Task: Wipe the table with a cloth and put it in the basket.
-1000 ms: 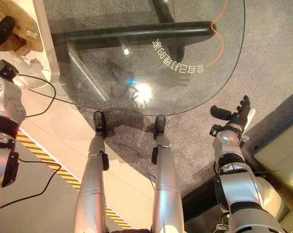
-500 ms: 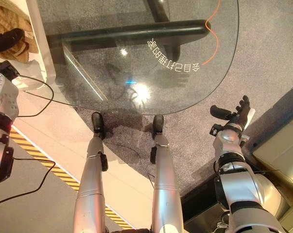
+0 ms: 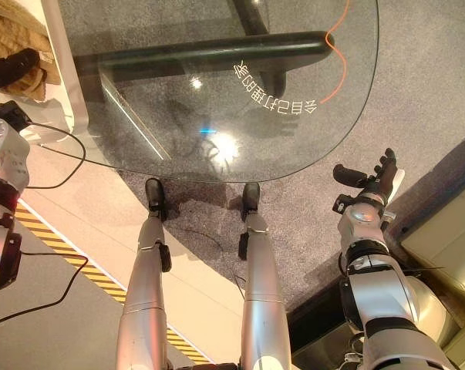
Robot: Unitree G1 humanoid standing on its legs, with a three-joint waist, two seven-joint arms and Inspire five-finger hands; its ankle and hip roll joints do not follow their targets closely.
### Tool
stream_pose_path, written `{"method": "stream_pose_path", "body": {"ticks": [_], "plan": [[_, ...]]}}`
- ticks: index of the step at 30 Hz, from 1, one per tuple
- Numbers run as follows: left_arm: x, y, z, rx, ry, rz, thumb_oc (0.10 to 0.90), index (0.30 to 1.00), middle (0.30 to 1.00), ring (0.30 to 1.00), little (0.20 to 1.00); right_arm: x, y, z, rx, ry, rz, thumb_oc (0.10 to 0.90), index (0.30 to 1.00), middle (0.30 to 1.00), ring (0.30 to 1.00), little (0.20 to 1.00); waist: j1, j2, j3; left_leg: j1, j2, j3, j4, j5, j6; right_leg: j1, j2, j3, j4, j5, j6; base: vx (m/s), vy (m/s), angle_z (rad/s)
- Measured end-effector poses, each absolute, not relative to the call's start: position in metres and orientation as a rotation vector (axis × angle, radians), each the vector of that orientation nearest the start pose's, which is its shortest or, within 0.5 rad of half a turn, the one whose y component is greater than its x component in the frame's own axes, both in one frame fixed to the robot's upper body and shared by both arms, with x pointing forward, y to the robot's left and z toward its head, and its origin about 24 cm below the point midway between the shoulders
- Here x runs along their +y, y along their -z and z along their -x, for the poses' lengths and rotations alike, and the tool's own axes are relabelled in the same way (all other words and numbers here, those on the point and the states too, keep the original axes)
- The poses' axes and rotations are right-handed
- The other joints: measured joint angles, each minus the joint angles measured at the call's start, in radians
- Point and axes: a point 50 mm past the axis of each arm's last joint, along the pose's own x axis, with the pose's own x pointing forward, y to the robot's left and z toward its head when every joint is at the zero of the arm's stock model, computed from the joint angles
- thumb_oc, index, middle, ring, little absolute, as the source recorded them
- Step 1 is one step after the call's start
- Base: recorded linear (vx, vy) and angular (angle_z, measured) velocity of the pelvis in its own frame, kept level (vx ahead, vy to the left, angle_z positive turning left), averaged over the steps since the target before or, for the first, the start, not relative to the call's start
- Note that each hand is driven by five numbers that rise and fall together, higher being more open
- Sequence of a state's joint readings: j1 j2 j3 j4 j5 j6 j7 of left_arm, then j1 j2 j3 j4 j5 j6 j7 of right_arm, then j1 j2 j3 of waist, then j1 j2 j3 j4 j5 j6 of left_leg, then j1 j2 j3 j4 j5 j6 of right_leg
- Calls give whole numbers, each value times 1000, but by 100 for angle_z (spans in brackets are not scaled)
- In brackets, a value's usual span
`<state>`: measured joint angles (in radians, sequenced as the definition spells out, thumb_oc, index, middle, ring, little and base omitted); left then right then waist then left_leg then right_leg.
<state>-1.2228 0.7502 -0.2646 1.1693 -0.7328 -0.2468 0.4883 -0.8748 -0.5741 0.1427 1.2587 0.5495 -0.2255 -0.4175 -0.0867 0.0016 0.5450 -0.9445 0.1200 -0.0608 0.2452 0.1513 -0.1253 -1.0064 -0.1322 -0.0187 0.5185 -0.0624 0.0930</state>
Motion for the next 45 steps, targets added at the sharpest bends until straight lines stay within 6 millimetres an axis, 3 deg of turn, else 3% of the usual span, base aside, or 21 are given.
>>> {"method": "stream_pose_path", "body": {"ticks": [16,22,30,34,40,43,45], "plan": [[329,-273,-375,-409,-785,99,800,900,900,900,900,-323,-105,-356,74,754,59,800,900,900,900,900,1,0,0,25,10,-1,0,6,-9,21,11,0,2,6,-8,0,0,0],[331,-259,-371,-440,-773,92,800,900,900,900,900,-329,-85,-344,128,769,79,800,900,900,900,900,6,0,0,83,10,-1,-7,6,-9,84,11,-1,-11,6,-8,0,0,0],[344,-222,-359,-404,-768,91,800,900,900,900,900,-340,-43,-314,244,800,113,800,900,900,900,900,31,1,-1,244,12,10,-59,3,-7,247,10,-3,-76,1,1,16,-1,0],[351,-212,-353,-389,-787,110,800,900,900,900,900,-338,-37,-311,260,798,101,800,900,900,900,900,33,2,-3,286,11,14,-73,3,-6,299,8,-4,-109,16,4,8,3,0],[354,-182,-345,-325,-724,72,800,900,900,900,900,-332,-24,-307,318,752,135,800,900,900,900,900,42,11,-9,406,8,23,-116,1,-2,430,1,-11,-175,28,14,40,16,1],[351,-164,-341,-285,-674,63,800,900,900,900,900,-334,-14,-299,362,729,163,800,900,900,900,900,53,23,-17,471,5,24,-127,-9,4,511,-5,-21,-208,29,17,90,28,5],[349,-137,-333,-229,-624,63,800,900,900,900,900,-337,-4,-288,401,710,173,800,900,900,900,900,62,39,-28,546,1,25,-154,-13,8,596,-10,-27,-252,34,23,94,5,8]]}}
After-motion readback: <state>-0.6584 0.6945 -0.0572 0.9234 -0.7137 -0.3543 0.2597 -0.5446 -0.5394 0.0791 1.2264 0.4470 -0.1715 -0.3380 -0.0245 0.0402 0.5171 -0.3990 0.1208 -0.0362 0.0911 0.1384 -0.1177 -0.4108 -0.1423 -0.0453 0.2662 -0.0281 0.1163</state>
